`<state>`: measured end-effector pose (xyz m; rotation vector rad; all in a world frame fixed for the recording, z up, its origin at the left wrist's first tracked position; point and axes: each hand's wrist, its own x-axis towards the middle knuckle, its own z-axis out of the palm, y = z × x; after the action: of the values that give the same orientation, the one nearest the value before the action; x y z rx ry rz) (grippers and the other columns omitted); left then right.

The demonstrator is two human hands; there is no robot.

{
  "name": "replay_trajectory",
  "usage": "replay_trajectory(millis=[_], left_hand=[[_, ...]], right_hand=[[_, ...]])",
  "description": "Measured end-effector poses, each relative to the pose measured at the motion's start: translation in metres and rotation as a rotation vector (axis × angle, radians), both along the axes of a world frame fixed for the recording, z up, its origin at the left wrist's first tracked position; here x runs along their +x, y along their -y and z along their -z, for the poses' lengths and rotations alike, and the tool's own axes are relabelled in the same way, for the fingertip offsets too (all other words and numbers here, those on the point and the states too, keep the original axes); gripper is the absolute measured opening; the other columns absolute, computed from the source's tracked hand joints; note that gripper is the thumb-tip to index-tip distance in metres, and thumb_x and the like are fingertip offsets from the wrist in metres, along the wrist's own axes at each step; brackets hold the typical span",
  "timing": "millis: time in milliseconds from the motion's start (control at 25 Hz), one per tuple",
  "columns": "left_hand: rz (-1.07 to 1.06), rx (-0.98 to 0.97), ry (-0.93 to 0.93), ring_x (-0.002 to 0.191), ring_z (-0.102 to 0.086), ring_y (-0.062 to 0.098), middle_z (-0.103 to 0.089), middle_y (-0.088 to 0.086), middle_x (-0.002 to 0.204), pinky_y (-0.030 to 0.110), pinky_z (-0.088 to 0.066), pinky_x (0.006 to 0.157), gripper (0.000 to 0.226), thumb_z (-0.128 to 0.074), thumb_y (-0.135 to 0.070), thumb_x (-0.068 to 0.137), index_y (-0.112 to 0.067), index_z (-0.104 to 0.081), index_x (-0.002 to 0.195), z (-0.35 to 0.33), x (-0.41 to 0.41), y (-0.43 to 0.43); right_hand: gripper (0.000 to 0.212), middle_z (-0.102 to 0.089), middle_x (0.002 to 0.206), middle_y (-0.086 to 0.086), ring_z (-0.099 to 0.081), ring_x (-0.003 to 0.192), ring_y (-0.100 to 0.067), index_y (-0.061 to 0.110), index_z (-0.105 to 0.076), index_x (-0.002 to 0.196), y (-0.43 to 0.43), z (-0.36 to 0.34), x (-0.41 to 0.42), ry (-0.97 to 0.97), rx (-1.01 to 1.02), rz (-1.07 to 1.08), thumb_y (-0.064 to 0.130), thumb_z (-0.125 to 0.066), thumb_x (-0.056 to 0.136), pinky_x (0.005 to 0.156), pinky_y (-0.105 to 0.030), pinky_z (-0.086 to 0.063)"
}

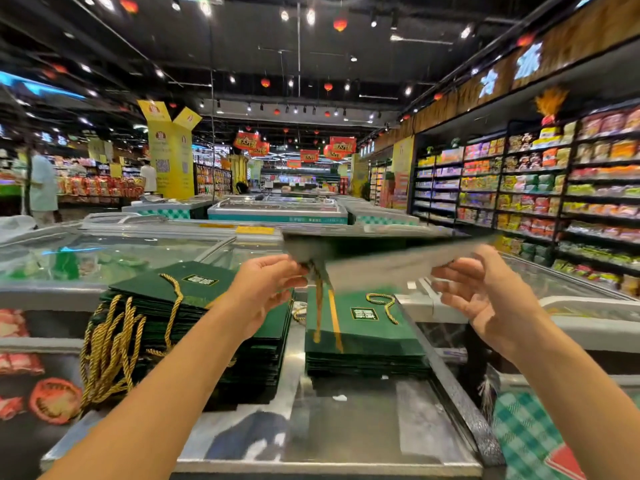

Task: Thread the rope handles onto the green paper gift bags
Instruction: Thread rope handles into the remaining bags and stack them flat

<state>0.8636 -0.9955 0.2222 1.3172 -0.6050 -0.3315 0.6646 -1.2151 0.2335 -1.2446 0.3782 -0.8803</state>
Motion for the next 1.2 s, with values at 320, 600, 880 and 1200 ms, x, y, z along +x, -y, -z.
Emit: replay_trajectory(millis=[320,600,880,1200], left_hand=[[0.046,0.145,0.04,0.107,-0.063,0.019,-0.064,0.008,0.128,0.031,-0.054,0.092,0.046,-0.068,-0.006,0.091,-0.011,-0.06,0.136,0.032,0.019,0.042],[0.017,0.508,0.261,0.085,-0.054,0.003,-0.047,0.004,0.138,0.02,-0.049,0.066,0.071,-0.06,-0.005,0.094,-0.016,-0.03,0.157,0.051,0.029,0.086],[-0.056,0.698,0.312,0.08,-0.06,0.017,-0.047,0.003,0.125,0.031,-0.05,0.062,0.069,-0.049,-0.005,0.095,-0.016,-0.025,0.159,0.073,0.044,0.106],[-0.164,0.862,0.625,0.15,-0.026,0.031,-0.012,0.009,0.168,0.045,-0.035,0.116,0.065,-0.048,-0.021,0.099,-0.019,-0.024,0.159,0.077,0.057,0.12]], right_hand=[[0.037,-0.074,0.11,-0.012,-0.072,0.088,-0.02,0.004,-0.068,0.124,0.037,0.047,0.035,-0.264,-0.28,0.119,0.004,-0.075,0.088,0.074,-0.031,-0.06],[0.059,-0.05,0.151,-0.004,-0.049,0.136,-0.022,0.008,-0.046,0.15,0.058,0.073,0.069,-0.561,-0.604,0.077,0.019,-0.068,0.096,0.107,-0.031,-0.041],[0.06,-0.048,0.154,-0.002,-0.047,0.139,-0.019,0.015,-0.042,0.153,0.068,0.1,0.085,-0.754,-0.849,0.02,0.037,-0.06,0.1,0.112,-0.031,-0.038],[0.063,-0.038,0.161,0.0,-0.035,0.148,-0.018,0.022,-0.039,0.155,0.079,0.099,0.106,-0.802,-1.053,0.054,0.048,-0.056,0.1,0.118,-0.034,-0.031]])
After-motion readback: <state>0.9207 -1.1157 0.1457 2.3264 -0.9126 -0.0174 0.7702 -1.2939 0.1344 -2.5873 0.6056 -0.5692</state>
